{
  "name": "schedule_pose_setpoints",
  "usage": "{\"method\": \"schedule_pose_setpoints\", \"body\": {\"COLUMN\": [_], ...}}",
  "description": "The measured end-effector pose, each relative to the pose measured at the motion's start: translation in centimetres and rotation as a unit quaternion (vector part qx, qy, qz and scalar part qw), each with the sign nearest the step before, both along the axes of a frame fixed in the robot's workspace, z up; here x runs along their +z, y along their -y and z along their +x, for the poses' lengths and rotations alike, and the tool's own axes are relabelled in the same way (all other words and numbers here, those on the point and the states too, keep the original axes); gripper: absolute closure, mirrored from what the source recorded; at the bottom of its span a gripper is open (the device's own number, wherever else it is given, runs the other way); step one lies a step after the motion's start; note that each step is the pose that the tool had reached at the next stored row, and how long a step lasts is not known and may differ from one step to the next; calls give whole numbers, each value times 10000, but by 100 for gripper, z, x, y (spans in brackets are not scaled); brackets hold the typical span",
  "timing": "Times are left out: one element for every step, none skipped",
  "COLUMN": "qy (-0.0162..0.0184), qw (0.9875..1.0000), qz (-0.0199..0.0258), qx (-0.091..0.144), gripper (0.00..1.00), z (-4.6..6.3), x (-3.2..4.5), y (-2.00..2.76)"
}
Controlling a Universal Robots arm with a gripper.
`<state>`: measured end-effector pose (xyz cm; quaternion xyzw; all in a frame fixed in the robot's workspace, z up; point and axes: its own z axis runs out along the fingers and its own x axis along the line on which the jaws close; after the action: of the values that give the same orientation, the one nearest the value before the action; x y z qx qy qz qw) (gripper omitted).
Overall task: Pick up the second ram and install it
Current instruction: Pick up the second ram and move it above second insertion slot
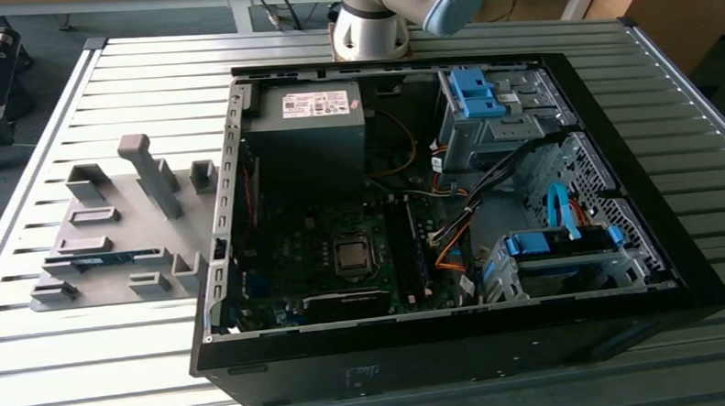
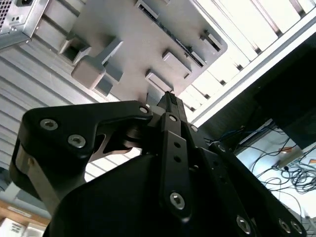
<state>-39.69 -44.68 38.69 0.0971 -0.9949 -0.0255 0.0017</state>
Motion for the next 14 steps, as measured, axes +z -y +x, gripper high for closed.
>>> {"method": "schedule_pose_setpoints", "body": {"qy": [0,0,0,0,0,0,0,0,0,0,0,0,0,0], "qw": [10000,9998,9996,9993,9990,9985,9980,9974,9966,9959,9950,9941,9930,9920], "qz": [0,-1,-2,-2,-3,-4,-4,-4,-5,-4,-5,-5,-5,-6], "qx": [90,180,270,365,455,545,634,724,819,909,998,1088,1177,1265], "gripper": [89,89,89,89,89,89,89,89,89,89,89,89,89,89], "z": [0,0,0,0,0,0,0,0,0,0,0,0,0,0], "x": [-1,-2,-3,-5,-5,-6,-7,-8,-8,-9,-10,-10,-10,-11], "y": [0,0,0,0,0,0,0,0,0,0,0,0,0,0]}}
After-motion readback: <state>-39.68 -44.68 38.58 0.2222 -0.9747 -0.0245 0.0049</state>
